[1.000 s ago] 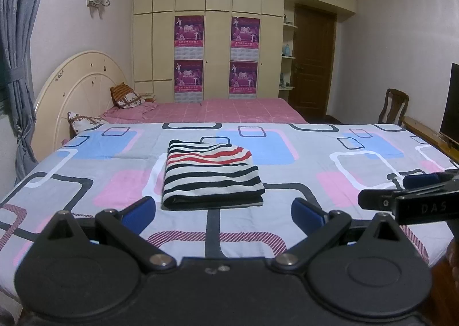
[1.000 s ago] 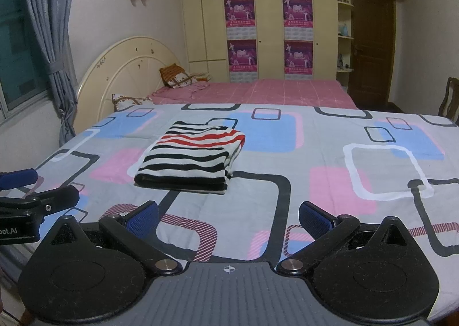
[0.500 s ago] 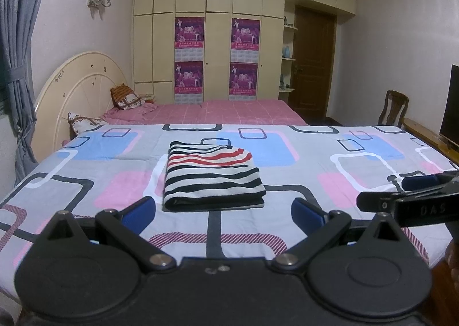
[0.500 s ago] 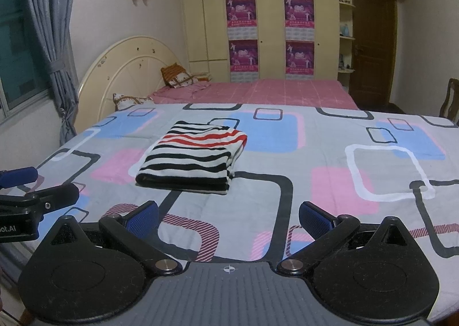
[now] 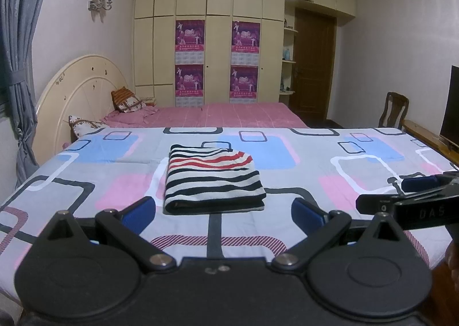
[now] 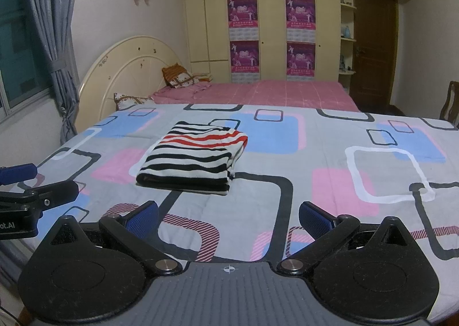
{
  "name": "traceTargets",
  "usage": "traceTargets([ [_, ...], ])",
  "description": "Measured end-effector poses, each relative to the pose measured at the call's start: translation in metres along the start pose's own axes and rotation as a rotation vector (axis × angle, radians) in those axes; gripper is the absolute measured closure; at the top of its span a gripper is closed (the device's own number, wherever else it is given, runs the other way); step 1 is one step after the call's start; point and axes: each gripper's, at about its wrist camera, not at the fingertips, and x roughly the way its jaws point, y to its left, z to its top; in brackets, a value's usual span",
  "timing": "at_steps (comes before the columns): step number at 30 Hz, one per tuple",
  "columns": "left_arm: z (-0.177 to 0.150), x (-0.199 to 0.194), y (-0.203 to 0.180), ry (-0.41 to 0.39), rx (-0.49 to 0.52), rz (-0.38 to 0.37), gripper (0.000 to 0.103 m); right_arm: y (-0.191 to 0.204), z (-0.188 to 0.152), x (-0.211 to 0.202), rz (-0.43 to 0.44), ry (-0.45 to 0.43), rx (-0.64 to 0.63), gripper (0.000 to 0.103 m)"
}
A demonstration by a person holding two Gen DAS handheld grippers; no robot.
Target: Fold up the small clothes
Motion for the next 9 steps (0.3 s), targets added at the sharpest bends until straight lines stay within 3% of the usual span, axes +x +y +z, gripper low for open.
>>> traceTargets([
  [9,0.0009,-0.0012,0.0013,-0.002,-0.013,-0.011,0.004,0.0004,0.0002,0.0003,0.000,0.000,0.000,0.000],
])
